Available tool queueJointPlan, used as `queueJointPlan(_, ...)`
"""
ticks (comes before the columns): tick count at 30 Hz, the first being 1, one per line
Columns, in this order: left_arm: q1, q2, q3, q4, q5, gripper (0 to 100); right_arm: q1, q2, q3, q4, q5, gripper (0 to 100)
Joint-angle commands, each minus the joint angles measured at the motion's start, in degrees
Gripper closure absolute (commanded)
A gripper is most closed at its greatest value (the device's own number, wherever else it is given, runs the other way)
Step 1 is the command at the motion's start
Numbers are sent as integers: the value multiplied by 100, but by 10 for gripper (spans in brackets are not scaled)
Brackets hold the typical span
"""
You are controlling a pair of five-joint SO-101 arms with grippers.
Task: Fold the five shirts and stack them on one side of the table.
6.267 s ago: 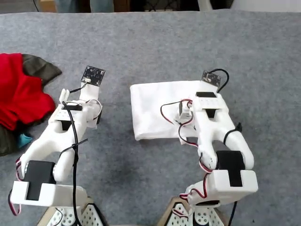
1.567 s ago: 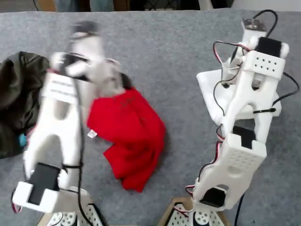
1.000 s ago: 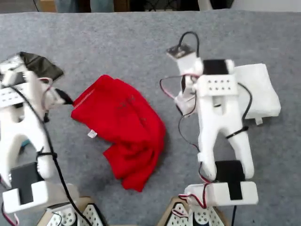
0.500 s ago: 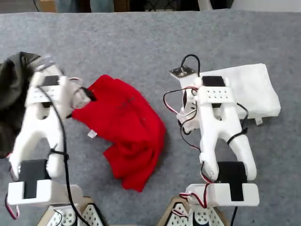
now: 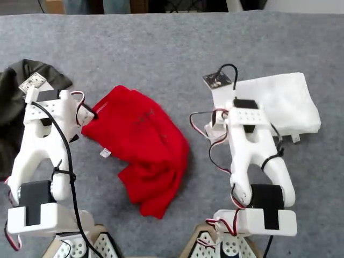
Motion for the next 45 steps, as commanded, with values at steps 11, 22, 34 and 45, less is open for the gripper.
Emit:
queueJointPlan(11, 303, 158, 101, -738, 97, 770, 97, -224, 1042, -3095, -1064, 927)
queueJointPlan(22, 13, 642, -4, -651, 88, 801, 141, -224, 1059, -3086, -1037, 927)
queueJointPlan(34, -400, 659, -13, -703, 88, 801, 141, -224, 1068, -3095, -1037, 926)
queueJointPlan(45, -365, 1433, -673, -633, 97, 802, 132, -224, 1068, -3103, -1037, 926)
